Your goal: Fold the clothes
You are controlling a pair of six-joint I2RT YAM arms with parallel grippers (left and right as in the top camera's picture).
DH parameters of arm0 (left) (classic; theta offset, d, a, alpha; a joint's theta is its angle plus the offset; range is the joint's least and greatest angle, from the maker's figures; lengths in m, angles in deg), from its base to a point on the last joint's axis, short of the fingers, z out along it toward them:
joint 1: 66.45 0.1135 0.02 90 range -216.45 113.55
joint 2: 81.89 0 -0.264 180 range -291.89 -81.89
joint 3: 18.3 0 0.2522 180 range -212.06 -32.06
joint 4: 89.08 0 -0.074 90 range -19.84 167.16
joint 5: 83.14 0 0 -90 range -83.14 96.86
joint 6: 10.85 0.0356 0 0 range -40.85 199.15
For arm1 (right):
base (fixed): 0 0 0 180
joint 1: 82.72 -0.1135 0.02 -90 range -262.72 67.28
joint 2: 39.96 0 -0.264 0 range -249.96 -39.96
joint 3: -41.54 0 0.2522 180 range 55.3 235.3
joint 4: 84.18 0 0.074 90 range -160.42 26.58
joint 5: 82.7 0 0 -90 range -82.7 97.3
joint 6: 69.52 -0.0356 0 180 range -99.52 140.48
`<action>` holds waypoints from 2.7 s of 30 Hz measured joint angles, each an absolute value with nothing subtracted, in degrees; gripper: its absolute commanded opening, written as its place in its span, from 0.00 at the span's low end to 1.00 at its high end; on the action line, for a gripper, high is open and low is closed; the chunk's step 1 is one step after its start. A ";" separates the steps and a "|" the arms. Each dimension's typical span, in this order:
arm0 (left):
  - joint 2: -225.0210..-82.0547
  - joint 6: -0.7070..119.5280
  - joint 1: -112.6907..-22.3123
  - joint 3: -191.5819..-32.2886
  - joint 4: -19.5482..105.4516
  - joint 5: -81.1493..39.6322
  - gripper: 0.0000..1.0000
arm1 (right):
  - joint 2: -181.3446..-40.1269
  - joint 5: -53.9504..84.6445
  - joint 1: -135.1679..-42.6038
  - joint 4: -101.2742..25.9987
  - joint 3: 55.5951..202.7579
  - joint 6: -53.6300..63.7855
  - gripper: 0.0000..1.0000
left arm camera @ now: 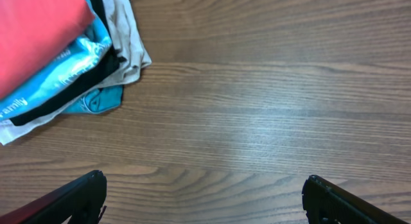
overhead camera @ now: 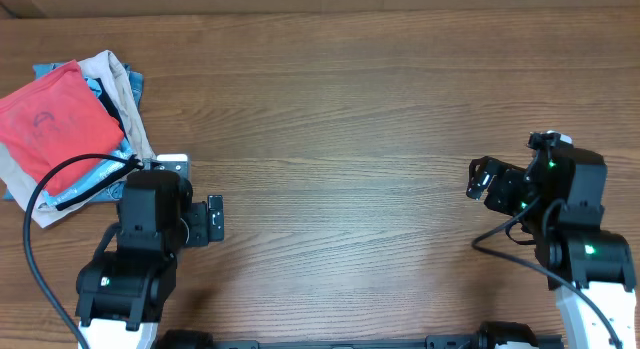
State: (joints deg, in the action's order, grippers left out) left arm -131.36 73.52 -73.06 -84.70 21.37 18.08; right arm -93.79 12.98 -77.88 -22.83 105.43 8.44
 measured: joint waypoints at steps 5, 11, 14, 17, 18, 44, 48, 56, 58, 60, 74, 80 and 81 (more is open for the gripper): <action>-133.94 73.52 -73.06 -84.70 21.37 18.08 1.00 | -98.35 12.98 -77.88 -22.83 105.43 8.47 1.00; -137.24 73.52 -73.06 -84.70 21.37 18.10 1.00 | -102.97 12.87 -77.88 -22.83 105.39 8.49 1.00; -138.84 73.50 -73.06 -84.68 21.35 18.10 1.00 | -102.77 12.84 -77.90 -22.81 105.32 8.47 1.00; -140.37 73.50 -73.06 -84.68 21.37 18.12 1.00 | -100.39 12.58 -77.97 -23.42 104.45 8.51 1.00; -140.92 73.50 -73.06 -84.68 21.37 18.12 1.00 | -98.53 12.36 -78.10 -25.06 103.27 8.53 1.00; -151.10 73.50 -73.06 -84.53 21.26 18.28 1.00 | -42.01 13.94 -85.33 -66.26 56.36 24.36 1.00; -151.69 73.50 -73.06 -84.53 21.26 18.28 1.00 | -40.98 14.55 -85.33 -66.30 56.36 24.38 1.00; -151.73 73.50 -73.06 -84.53 21.26 18.28 1.00 | -40.98 14.55 -85.33 -66.28 56.36 24.36 1.00; -151.73 73.50 -73.06 -84.53 21.26 18.28 1.00 | -40.98 14.59 -85.33 -66.28 56.36 24.40 1.00; -151.73 73.50 -73.06 -84.53 21.26 18.28 1.00 | -40.98 14.59 -85.33 -66.30 56.36 24.38 1.00; -151.73 73.50 -73.06 -84.53 21.26 18.28 1.00 | -40.98 14.57 -85.33 -66.30 56.36 24.38 1.00; -151.23 73.52 -73.06 -84.53 21.24 18.43 1.00 | -40.98 14.59 -85.33 -66.28 56.36 24.33 1.00; -150.66 73.52 -73.06 -84.53 21.24 18.67 1.00 | -40.98 14.61 -85.33 -66.30 56.36 24.36 1.00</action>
